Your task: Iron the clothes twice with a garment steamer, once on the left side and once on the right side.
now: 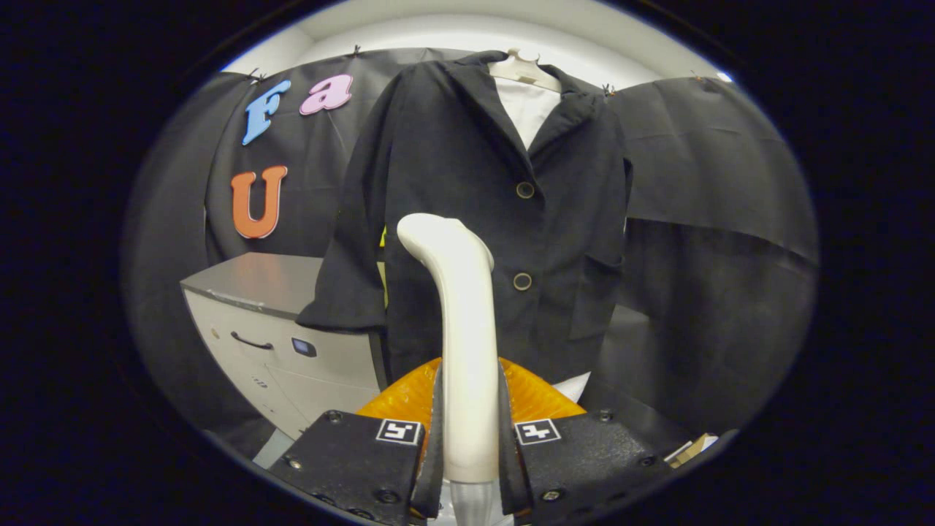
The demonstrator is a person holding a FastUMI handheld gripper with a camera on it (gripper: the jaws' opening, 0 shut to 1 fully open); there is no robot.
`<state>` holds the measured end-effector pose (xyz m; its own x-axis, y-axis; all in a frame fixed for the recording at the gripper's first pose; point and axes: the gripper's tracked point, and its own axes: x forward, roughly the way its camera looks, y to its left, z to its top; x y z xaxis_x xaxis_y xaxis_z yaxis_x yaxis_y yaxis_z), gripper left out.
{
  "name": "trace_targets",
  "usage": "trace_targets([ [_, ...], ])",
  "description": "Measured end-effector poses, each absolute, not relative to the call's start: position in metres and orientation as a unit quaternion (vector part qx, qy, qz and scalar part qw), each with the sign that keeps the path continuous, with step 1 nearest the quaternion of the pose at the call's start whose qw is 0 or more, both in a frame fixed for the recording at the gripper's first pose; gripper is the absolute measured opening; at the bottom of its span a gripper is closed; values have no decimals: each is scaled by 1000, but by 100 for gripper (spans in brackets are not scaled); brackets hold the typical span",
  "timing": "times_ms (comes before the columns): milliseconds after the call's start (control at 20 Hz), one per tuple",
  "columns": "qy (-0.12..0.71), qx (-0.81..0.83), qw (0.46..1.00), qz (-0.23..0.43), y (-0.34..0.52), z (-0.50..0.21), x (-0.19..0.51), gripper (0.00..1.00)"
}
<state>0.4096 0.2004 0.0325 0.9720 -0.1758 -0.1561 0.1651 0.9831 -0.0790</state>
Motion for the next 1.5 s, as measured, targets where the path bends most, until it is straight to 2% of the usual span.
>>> trace_targets([
  [850,147,-34,984,-92,193,-16,392,34],
  [1100,132,-24,987,-85,195,-4,390,34],
  [1500,60,14,994,-95,179,49,389,34],
])
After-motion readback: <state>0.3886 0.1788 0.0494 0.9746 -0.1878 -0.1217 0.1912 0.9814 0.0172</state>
